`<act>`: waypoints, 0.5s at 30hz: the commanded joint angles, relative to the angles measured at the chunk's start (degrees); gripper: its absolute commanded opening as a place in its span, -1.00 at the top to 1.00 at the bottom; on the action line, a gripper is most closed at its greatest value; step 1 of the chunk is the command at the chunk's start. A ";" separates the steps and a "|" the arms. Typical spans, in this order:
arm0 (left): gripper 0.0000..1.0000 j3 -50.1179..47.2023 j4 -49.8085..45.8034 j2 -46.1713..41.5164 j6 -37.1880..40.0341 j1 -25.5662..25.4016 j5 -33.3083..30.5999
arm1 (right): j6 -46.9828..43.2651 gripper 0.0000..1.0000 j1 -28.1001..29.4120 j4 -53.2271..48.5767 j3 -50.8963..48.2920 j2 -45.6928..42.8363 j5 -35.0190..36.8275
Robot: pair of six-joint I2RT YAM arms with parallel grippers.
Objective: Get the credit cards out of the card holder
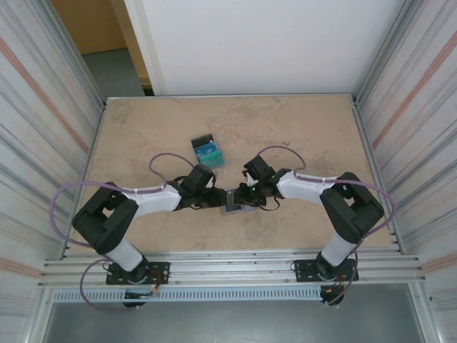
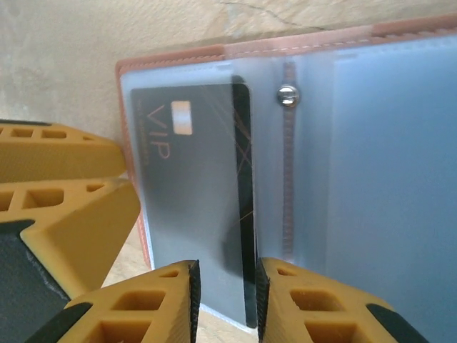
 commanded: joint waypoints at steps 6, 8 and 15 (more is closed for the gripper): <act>0.19 1.35 -3.81 -2.41 2.01 -0.09 -4.31 | 2.43 0.47 0.10 1.64 -1.52 -1.36 0.32; 0.16 2.09 -7.13 -3.27 2.89 -1.19 -8.55 | 2.44 0.47 -0.24 2.03 -2.23 -2.01 0.58; -0.02 5.11 -13.79 -2.69 4.22 -4.87 -16.28 | 1.00 0.47 -1.47 4.09 -3.62 -3.25 -0.44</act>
